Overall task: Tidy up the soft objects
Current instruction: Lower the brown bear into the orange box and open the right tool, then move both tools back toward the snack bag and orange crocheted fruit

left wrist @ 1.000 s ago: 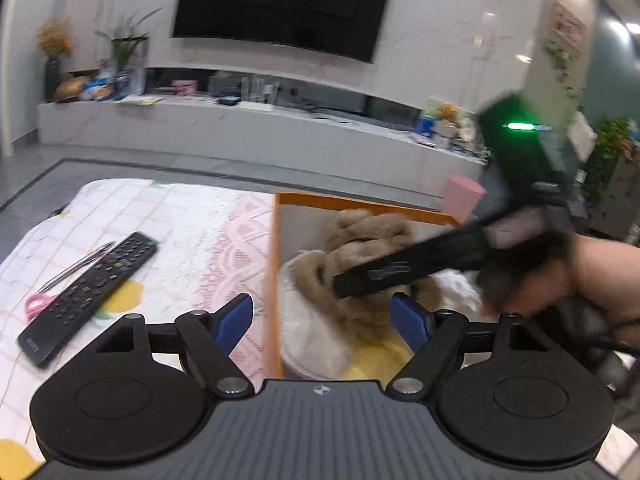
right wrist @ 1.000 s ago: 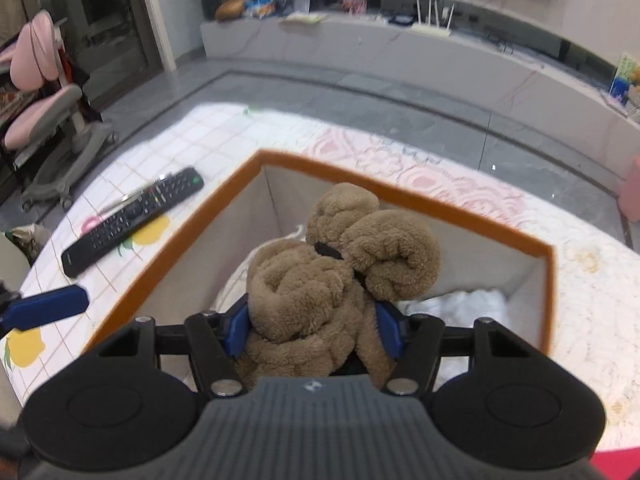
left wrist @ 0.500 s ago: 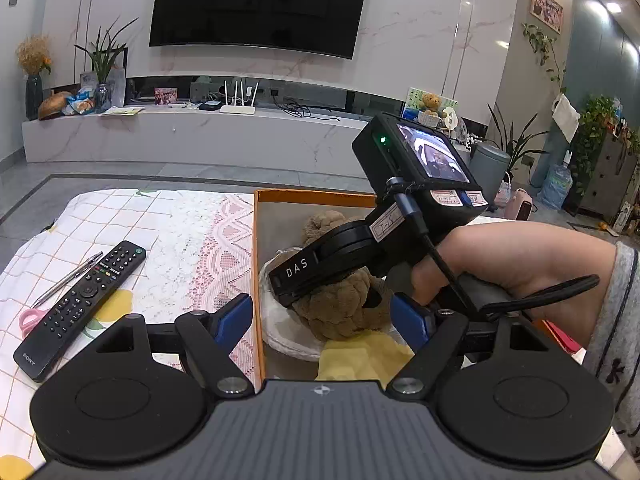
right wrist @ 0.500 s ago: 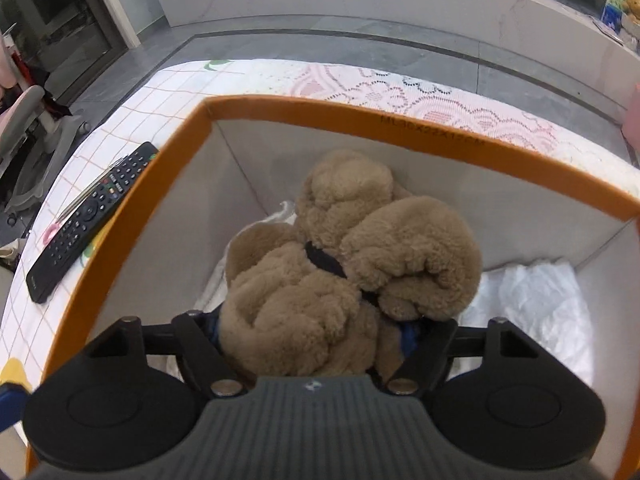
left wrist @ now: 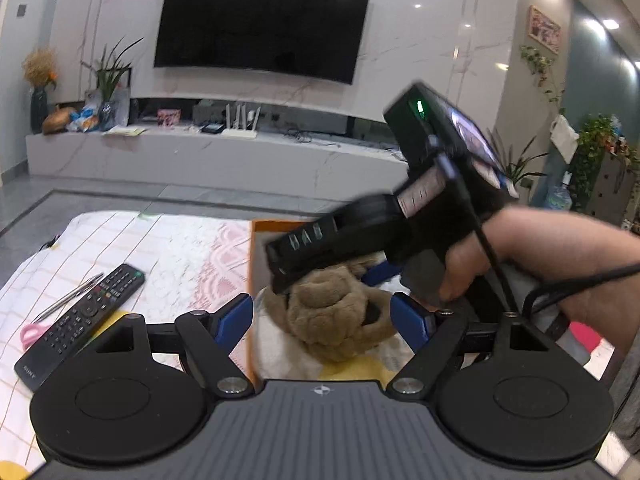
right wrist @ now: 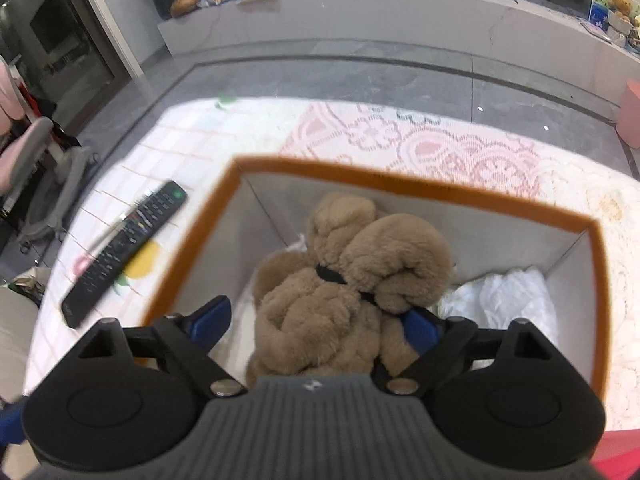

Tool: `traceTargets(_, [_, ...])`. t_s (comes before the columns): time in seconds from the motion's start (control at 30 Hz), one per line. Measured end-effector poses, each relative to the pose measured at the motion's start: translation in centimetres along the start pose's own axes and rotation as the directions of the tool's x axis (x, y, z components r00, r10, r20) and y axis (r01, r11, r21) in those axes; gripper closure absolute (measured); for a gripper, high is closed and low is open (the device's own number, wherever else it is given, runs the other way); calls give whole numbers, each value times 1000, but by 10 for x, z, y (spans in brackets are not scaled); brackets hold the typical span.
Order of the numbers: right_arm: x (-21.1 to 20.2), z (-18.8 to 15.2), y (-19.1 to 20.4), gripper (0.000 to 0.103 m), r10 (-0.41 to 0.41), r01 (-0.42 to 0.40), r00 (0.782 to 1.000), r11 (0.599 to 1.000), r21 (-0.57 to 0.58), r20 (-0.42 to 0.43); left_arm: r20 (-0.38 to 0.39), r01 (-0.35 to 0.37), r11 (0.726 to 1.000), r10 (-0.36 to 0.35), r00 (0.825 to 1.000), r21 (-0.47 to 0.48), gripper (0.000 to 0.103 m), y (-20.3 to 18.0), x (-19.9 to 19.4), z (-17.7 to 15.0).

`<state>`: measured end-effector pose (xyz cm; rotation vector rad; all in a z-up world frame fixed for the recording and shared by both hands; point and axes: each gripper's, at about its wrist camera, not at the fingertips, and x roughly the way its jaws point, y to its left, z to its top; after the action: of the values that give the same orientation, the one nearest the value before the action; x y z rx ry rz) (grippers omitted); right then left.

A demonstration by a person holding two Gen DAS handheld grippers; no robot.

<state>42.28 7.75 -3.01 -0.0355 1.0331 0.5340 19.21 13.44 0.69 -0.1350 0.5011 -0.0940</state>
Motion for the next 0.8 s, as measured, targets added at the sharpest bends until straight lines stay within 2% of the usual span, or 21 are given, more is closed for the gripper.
traceTargets(0.03, [-8,1,2,4,1,-1,1000,1000,0,15,-1,-1,1000,1,1000,5,11,-3,1,0])
traceTargets(0.07, [-16,2,3,3,-3,3,999,1000,-1,34,1,1,1000,-1,1000,3,11,-5,2,0])
traceTargets(0.17, [-43,0,11,3,-39,45,992,998,-50,117,-8,50,999,-50,999,-15,11,-7,3,3])
traceTargets(0.33, [-87,-9,12,3,-108,132,962,988,-84,250,10,112,994,-112,994,-15,11,-12,0,5])
traceTargets(0.43, [-112,-14,3,3,-122,157,947,983,-95,298,18,104,995,-104,994,11,11,-22,1,4])
traceTargets(0.57, [-147,-28,-17,3,-130,168,923,983,-75,363,-10,81,996,-81,997,36,11,-36,10,1])
traceTargets(0.67, [-176,-47,-34,3,-143,185,908,980,-69,394,-18,61,998,-60,998,33,12,-42,13,1])
traceTargets(0.8, [-210,-79,-65,3,-197,247,887,967,-69,418,-19,72,997,-71,997,28,12,-48,11,2])
